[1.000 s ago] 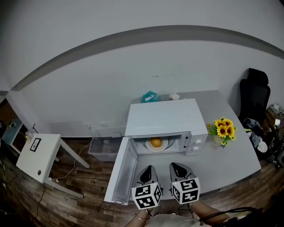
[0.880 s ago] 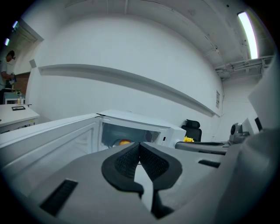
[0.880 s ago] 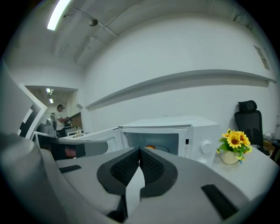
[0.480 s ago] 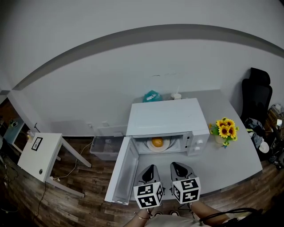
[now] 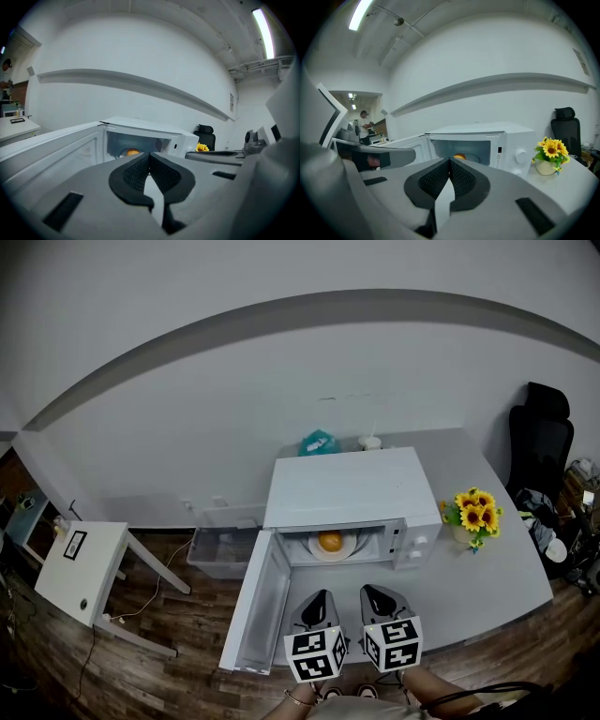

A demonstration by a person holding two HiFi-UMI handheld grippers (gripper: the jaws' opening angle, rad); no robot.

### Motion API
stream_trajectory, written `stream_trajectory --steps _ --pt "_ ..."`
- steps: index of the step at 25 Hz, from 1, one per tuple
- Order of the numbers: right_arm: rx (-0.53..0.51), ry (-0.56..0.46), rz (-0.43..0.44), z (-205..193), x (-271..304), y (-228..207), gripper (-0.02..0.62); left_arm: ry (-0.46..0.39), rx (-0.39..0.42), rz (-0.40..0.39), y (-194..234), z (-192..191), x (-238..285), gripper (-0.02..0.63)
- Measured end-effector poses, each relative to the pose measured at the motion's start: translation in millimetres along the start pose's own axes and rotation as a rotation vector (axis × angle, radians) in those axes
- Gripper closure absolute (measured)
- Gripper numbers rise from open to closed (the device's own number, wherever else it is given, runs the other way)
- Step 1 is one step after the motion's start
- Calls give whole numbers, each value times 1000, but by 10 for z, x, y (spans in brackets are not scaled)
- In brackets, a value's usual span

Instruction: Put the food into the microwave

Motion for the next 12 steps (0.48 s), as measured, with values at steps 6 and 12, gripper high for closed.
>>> stream_trajectory --steps 6,12 --pt "-5 0 -13 -11 2 -11 580 4 3 -9 -8 6 23 603" --pt "3 -7 -24 -9 -11 -25 580 7 12 -13 -13 0 19 603"
Point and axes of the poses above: the fingertips, and each gripper's own axes: x forward along the fingers, y to its left, z out of its top, the point moved 2 cm from there along -x, backward along the fingers, and after that the axes turned 8 degrees about x, right-handed, at the moved point
